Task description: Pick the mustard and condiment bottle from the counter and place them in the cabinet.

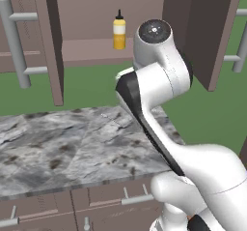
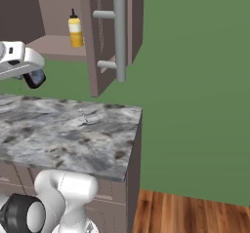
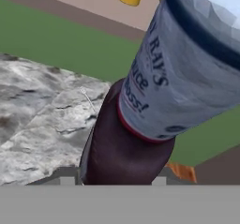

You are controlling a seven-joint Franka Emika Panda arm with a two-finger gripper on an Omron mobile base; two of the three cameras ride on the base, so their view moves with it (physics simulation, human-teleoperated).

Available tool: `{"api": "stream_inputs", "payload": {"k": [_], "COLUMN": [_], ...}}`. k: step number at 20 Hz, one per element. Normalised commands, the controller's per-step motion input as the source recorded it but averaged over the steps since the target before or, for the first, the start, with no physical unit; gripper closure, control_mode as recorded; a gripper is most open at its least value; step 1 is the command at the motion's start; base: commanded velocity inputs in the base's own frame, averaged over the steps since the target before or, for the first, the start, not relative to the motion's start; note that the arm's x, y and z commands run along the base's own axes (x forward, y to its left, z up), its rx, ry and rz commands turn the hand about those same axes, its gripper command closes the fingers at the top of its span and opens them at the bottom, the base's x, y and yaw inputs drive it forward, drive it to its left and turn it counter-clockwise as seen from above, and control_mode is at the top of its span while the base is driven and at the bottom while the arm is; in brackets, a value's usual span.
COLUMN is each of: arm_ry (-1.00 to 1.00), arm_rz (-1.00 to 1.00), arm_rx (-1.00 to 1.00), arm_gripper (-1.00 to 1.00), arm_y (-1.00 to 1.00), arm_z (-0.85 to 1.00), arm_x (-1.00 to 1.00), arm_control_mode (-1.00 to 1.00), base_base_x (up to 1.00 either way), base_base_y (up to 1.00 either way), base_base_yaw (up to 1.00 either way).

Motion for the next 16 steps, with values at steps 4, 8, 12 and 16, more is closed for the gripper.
{"api": "stream_inputs", "payload": {"k": [4, 8, 12, 16], "arm_ry": [-0.09, -0.09, -0.09, -0.07], "arm_rz": [0.00, 0.00, 0.02, 0.07], "arm_rx": [0.04, 0.01, 0.06, 0.12], "arm_gripper": [1.00, 1.00, 1.00, 1.00], "arm_y": [-0.04, 0.00, 0.00, 0.00], "arm_z": [0.37, 0.32, 0.21, 0.10], "arm_x": [0.00, 0.00, 0.13, 0.30], "arm_control_mode": [-1.00, -1.00, -1.00, -1.00], "base_base_x": [0.00, 0.00, 0.00, 0.00], "base_base_y": [0.00, 0.00, 0.00, 0.00], "base_base_yaw": [0.00, 0.00, 0.00, 0.00]}}
